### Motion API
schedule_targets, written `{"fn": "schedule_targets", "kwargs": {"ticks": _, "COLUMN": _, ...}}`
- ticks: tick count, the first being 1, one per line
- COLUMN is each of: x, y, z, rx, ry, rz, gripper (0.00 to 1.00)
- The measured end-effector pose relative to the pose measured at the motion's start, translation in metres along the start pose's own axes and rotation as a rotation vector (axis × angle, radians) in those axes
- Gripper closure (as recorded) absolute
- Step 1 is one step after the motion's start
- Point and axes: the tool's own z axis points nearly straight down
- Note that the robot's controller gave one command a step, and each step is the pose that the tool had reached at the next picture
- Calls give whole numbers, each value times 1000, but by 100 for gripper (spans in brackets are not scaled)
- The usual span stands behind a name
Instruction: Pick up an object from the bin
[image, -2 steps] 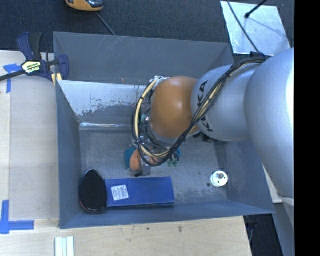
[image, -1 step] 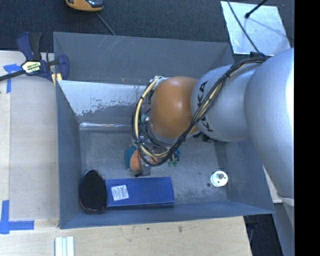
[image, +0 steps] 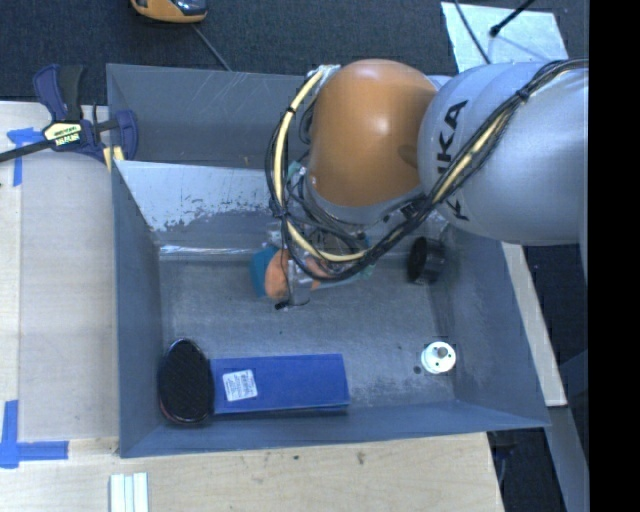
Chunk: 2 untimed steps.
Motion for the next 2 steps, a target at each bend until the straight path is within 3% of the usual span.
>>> {"fn": "schedule_targets", "kwargs": {"ticks": 1, "x": 0, "y": 0, "z": 1, "rx": 0, "ry": 1, "rz": 0, "gripper": 100}}
{"fn": "schedule_targets", "kwargs": {"ticks": 2, "x": -8, "y": -26, "z": 3, "rx": -1, "ry": -2, "rz": -205, "gripper": 100}}
